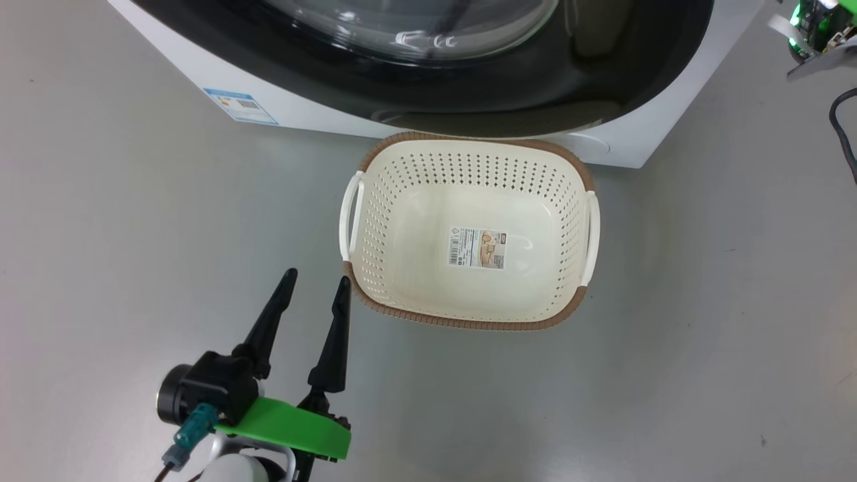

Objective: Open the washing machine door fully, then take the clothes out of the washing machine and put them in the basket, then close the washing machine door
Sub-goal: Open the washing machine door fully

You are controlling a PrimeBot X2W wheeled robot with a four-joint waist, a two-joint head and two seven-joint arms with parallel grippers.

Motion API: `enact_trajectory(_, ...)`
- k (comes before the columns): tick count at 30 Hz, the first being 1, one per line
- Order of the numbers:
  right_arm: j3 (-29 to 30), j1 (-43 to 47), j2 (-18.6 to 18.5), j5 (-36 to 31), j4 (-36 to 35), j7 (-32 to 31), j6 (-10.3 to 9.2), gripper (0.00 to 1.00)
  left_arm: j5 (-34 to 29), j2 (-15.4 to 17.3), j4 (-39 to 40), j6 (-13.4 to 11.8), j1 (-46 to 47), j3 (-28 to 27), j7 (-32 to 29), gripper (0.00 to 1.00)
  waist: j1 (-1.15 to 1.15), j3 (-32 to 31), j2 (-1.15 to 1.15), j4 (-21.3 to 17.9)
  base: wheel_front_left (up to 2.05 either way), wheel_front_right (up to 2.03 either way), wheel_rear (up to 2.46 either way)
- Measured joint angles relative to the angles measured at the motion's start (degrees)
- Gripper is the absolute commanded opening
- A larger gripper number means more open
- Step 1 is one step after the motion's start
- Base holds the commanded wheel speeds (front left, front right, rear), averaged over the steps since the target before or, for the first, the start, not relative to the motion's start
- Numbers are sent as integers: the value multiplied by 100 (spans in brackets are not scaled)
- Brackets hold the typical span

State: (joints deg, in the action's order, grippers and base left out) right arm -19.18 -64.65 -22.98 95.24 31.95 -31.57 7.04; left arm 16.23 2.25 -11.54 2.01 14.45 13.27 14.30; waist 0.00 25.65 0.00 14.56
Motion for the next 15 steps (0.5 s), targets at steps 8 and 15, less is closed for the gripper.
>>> enact_trajectory(8,-9,360,92,-26,-234,-131,0,0,0,0,-1,-2,-6,-9,0,100,0,-170,0,-50,0,0,0)
enact_trajectory(15,-16,748,171,-56,-452,-259,0,0,0,1,-2,-2,-31,-19,0,100,0,-371,0,-102,0,0,0)
